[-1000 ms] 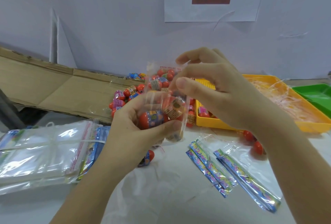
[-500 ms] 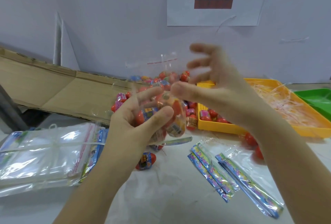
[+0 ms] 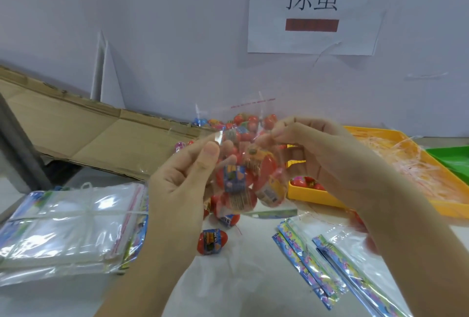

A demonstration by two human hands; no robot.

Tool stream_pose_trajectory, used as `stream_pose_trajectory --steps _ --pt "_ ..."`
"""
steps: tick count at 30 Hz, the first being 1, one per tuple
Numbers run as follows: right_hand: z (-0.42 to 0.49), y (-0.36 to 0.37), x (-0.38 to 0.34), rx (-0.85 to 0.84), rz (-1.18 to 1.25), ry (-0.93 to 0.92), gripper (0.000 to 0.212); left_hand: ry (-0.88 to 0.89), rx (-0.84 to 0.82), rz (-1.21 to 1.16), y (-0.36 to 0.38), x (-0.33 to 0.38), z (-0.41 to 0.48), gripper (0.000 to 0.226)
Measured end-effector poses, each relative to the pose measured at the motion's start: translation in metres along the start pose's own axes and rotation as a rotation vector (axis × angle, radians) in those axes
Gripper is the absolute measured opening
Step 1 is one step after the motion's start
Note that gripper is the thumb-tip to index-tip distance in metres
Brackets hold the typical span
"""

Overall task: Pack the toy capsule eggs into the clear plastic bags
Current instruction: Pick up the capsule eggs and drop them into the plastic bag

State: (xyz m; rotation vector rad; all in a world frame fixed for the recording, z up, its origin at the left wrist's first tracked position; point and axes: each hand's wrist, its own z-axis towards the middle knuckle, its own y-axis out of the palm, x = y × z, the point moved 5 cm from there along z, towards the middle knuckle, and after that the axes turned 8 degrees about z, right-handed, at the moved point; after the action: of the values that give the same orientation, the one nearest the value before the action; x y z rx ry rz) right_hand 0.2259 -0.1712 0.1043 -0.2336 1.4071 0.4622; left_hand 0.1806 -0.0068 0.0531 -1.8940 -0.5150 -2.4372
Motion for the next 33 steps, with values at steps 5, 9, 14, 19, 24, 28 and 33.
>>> stream_pose_trajectory --steps 5,9,14,19,24,28,33 --pt "0.002 -0.001 0.003 -0.007 0.04 0.011 0.011 -0.008 0.083 -0.03 -0.005 -0.004 0.003 0.037" --pt "0.002 0.002 0.006 -0.01 0.034 0.025 0.011 -0.008 0.108 -0.048 -0.007 -0.004 0.004 0.034" --pt "0.001 0.004 0.006 0.013 0.043 0.025 0.011 -0.044 0.113 -0.065 -0.01 -0.006 0.004 0.038" --pt "-0.001 0.006 0.004 -0.007 0.003 0.023 0.002 -0.029 0.13 -0.095 -0.012 -0.003 0.006 0.029" --pt "0.001 0.003 0.007 0.028 -0.005 0.039 0.01 -0.024 0.161 -0.099 -0.013 -0.004 0.007 0.028" --pt "0.001 0.004 0.009 0.021 -0.016 0.056 0.007 0.03 0.179 -0.063 -0.016 -0.002 0.008 0.032" --pt "0.001 -0.007 0.012 0.233 -0.191 0.025 0.011 0.053 0.141 -0.037 -0.014 0.001 0.009 0.02"
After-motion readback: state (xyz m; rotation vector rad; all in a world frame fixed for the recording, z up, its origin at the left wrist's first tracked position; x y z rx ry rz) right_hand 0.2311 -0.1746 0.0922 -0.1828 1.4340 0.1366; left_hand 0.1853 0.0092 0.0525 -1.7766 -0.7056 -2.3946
